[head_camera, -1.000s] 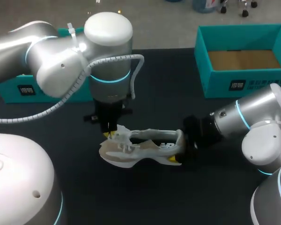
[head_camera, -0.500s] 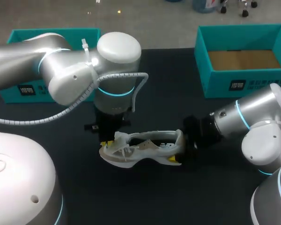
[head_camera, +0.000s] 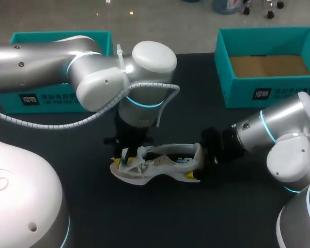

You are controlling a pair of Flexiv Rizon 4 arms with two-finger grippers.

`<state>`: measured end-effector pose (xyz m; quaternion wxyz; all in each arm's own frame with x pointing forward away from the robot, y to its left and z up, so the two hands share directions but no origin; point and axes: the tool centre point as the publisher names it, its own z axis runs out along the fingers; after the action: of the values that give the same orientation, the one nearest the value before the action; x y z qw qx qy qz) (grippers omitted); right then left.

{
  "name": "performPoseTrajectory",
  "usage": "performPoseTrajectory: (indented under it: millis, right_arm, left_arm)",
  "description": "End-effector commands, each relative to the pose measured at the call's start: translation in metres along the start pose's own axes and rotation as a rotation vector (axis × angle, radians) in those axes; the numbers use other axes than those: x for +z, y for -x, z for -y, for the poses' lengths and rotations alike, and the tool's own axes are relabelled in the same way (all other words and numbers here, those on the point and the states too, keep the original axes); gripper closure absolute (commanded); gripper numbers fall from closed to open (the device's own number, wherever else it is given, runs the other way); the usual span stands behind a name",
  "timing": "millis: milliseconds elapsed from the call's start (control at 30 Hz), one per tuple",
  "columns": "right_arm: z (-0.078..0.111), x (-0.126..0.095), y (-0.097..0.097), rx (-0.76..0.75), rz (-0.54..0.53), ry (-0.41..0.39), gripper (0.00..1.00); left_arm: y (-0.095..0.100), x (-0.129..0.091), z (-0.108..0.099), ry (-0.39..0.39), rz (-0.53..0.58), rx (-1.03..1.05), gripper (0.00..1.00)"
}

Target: Take the shoe out of the shoebox, open the shoe tongue, remove and reinsert the insole, then place the shoe into the shoebox

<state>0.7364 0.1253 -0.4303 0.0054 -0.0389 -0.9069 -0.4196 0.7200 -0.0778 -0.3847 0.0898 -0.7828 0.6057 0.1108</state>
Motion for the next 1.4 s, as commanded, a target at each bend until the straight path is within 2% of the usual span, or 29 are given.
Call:
performPoseTrajectory:
  millis: [33,300,467,667,1000,1100,1267,1367,1400]
  right_arm:
    - [0.004,0.004,-0.002,0.000,0.001,-0.004,1.00]
    - [0.004,0.004,-0.002,0.000,0.001,-0.004,1.00]
    - [0.004,0.004,-0.002,0.000,0.001,-0.004,1.00]
    - [0.004,0.004,-0.002,0.000,0.001,-0.004,1.00]
    - [0.004,0.004,-0.002,0.000,0.001,-0.004,1.00]
    - [0.004,0.004,-0.002,0.000,0.001,-0.004,1.00]
    - [0.004,0.004,-0.002,0.000,0.001,-0.004,1.00]
    - [0.004,0.004,-0.002,0.000,0.001,-0.004,1.00]
    - [0.004,0.004,-0.002,0.000,0.001,-0.004,1.00]
  left_arm:
    - [-0.001,-0.008,-0.004,-0.015,-0.015,0.002,0.00]
    - [0.005,-0.032,-0.006,-0.049,-0.057,-0.002,0.00]
    - [0.003,-0.049,-0.007,-0.084,-0.097,0.010,0.00]
    - [-0.005,-0.059,-0.003,-0.100,-0.112,0.026,0.00]
    - [-0.003,-0.092,0.000,-0.133,-0.286,0.097,0.00]
    - [-0.007,-0.101,0.003,-0.139,-0.296,0.121,0.00]
    - [-0.021,-0.120,0.005,-0.171,-0.307,0.367,0.00]
    - [-0.024,-0.130,0.005,-0.207,-0.332,0.652,0.00]
    - [-0.024,-0.132,0.005,-0.194,-0.366,0.799,0.00]
